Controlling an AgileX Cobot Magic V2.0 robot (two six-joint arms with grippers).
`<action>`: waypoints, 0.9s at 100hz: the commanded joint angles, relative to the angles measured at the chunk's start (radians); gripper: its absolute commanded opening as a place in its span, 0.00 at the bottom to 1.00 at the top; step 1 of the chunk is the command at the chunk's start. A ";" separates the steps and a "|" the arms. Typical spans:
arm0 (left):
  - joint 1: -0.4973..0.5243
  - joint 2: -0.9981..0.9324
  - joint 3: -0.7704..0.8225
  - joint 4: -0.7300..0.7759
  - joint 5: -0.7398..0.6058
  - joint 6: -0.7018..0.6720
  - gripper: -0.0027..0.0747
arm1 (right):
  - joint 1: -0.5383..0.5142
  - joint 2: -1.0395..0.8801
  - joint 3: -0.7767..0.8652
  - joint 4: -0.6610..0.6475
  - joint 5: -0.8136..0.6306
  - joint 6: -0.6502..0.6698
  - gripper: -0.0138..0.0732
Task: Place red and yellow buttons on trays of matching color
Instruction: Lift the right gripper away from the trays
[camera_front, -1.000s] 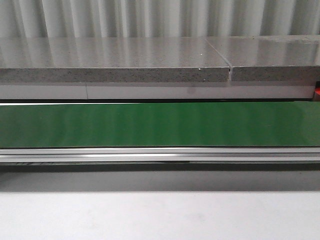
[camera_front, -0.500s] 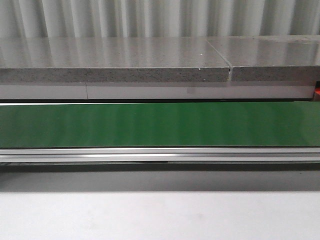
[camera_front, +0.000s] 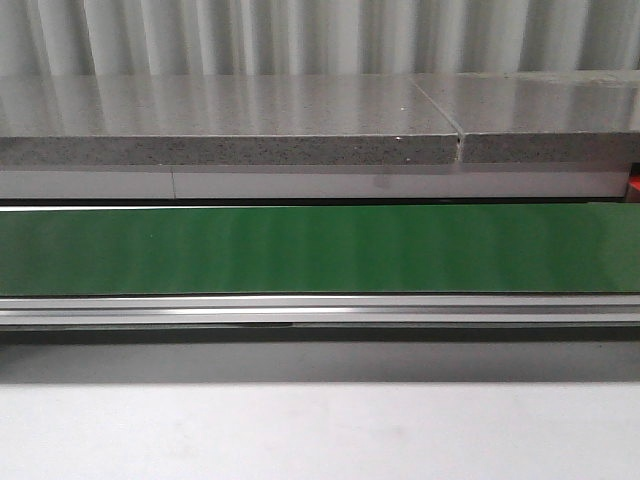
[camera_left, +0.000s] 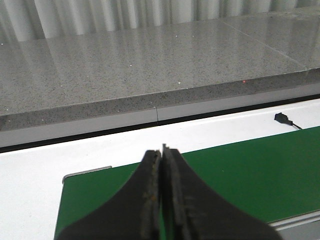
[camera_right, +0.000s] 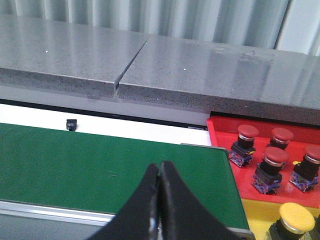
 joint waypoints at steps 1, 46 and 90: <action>-0.007 0.006 -0.029 -0.021 -0.072 -0.002 0.01 | -0.003 -0.035 0.013 -0.008 -0.096 -0.009 0.08; -0.007 0.006 -0.029 -0.021 -0.072 -0.002 0.01 | -0.003 -0.033 0.154 -0.008 -0.265 -0.009 0.08; -0.007 0.006 -0.029 -0.021 -0.072 -0.002 0.01 | -0.003 -0.033 0.160 -0.008 -0.265 -0.009 0.08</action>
